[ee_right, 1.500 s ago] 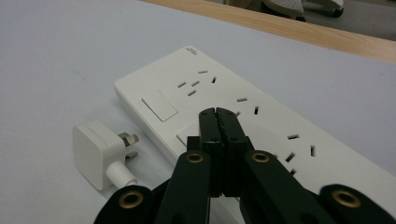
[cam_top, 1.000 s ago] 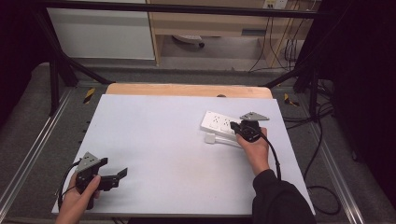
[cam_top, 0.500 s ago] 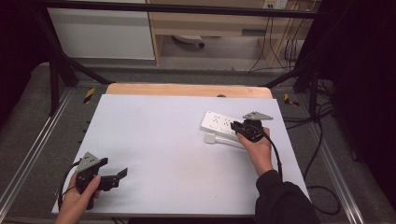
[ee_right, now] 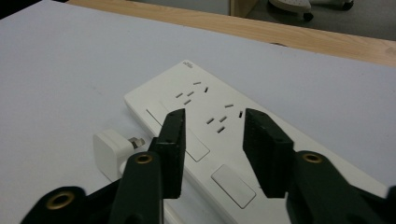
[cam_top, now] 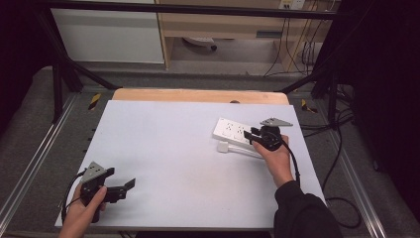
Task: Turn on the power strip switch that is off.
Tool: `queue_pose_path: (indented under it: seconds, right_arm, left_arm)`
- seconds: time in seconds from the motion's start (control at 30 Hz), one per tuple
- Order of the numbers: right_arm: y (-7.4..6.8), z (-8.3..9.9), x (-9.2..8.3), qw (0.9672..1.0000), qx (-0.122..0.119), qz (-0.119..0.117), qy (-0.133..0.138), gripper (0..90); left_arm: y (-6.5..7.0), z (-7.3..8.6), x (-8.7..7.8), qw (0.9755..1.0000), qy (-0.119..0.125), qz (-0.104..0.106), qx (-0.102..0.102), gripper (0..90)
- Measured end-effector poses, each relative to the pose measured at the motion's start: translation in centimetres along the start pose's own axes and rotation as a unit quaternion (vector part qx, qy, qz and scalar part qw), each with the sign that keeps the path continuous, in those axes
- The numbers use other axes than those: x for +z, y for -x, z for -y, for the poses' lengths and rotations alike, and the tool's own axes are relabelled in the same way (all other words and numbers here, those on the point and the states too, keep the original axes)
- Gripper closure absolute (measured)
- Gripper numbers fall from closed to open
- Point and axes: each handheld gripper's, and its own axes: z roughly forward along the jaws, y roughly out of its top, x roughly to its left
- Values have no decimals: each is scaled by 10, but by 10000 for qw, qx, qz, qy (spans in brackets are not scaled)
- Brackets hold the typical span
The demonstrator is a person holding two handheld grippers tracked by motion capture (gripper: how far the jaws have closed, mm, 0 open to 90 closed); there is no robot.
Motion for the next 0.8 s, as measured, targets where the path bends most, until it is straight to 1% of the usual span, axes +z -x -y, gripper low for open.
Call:
queue_pose_path:
  seconds: [0.03, 0.1, 0.23, 0.33, 0.43, 0.47, 0.5, 0.57, 0.63, 0.7, 0.8]
  right_arm:
    - [1, 0, -1, 10000, 18, 7, 6, 562]
    - [3, -1, -2, 9999, 113, -11, 62, 495]
    - [6, -3, -6, 9997, 193, 8, 122, 384]
    - [6, -4, -10, 9996, 195, 57, 172, 315]
    - [7, -5, -14, 9994, 193, 154, 257, 222]
    - [7, -5, -15, 9993, 211, 175, 267, 174]
    - [8, -6, -16, 9992, 211, 223, 255, 129]
    - [8, -6, -18, 9991, 190, 323, 200, 74]
    - [8, -6, -21, 9991, 173, 356, 174, 54]
    - [9, -7, -25, 9989, 254, 363, 147, 48]
    - [11, -7, -30, 9988, 299, 359, 155, 52]
  left_arm:
    - [0, 0, 0, 10000, -2, -1, -1, 72]
    - [0, 0, 0, 10000, -5, 0, -3, 73]
    - [0, 0, 0, 10000, -4, -1, -3, 72]
    - [0, 0, 0, 10000, -3, -2, -7, 72]
    - [0, 0, 0, 10000, -6, 0, -9, 72]
    - [0, 0, 0, 10000, -7, -1, -9, 73]
    - [0, 0, 0, 10000, -5, 3, -16, 72]
    - [0, 0, 0, 10000, -3, -1, -14, 72]
    - [0, 0, 0, 10000, -6, -3, -15, 72]
    - [0, 0, 0, 10000, -8, -4, -14, 72]
    - [0, 0, 0, 10000, -7, -3, -14, 72]
